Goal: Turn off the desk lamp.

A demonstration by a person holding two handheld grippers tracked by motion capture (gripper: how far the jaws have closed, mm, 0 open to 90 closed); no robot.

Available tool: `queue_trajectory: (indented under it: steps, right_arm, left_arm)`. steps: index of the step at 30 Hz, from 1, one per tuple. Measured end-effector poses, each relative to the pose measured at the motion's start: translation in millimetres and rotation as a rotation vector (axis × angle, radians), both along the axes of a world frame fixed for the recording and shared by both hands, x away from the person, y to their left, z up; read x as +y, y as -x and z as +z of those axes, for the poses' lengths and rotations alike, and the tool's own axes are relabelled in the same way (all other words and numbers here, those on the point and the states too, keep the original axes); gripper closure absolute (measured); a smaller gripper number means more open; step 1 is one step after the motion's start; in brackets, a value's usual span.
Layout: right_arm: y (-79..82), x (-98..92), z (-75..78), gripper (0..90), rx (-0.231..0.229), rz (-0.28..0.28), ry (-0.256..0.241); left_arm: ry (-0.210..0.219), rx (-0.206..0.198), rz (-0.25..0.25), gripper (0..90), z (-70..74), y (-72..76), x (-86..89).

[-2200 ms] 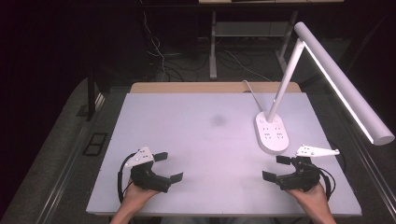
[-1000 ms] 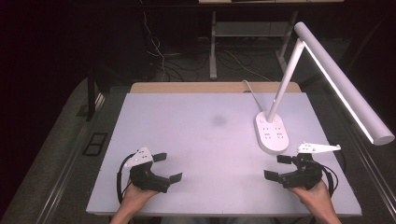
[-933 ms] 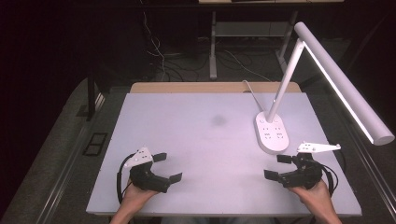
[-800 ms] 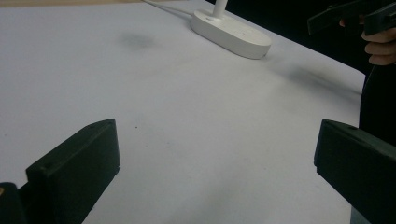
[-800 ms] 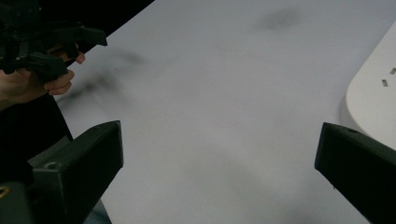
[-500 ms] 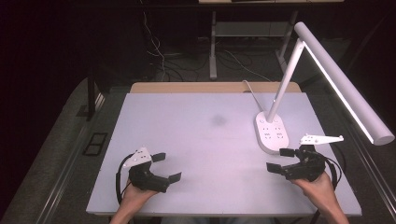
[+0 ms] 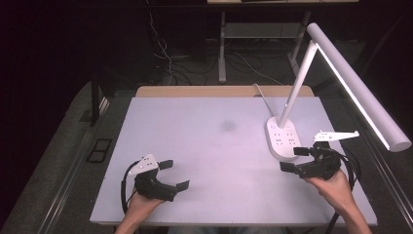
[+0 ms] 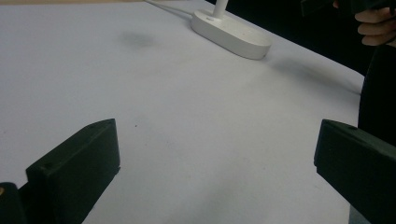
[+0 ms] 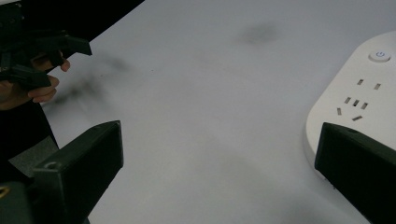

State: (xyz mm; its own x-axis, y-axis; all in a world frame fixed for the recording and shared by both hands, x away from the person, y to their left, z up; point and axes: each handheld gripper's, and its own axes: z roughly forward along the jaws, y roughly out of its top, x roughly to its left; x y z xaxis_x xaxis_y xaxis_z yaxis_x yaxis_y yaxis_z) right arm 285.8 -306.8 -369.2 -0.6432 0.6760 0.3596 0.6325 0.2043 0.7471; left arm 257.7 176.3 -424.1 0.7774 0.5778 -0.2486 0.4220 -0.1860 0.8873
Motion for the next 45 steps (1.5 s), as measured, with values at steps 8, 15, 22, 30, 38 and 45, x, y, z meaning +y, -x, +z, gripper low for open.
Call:
queue_trajectory:
  steps: [8, 15, 22, 30, 38, 45]
  right_arm:
    - [-11.0, -3.3, 3.6, 1.1, 0.005, -0.004, 0.011]
    - [-23.6, -5.2, 4.1, 1.1, 0.011, -0.007, 0.021]
    - [-35.0, -9.2, 9.5, 1.1, 0.006, -0.017, 0.029]
    - [-46.9, -15.4, 9.6, 1.1, 0.010, -0.035, 0.029]
    - [-58.5, -20.9, 11.5, 1.1, 0.011, -0.046, 0.038]
    - [-71.4, -25.4, 11.3, 1.1, 0.019, -0.056, 0.049]
  left_arm:
    - [-0.003, 0.001, 0.000, 0.0, -0.2, 0.1, -0.5]
    - [0.000, 0.002, 0.004, 0.0, -0.1, 0.4, -0.3]
    - [0.002, 0.002, 0.005, 0.0, -0.3, 0.0, -0.3]
    - [0.005, 0.002, 0.004, 0.0, -0.2, 0.1, -0.2]
    - [0.001, 0.003, 0.007, 0.0, -0.5, -0.1, -0.4]
    - [0.006, 0.003, 0.010, 0.0, -0.5, -0.2, -0.2]
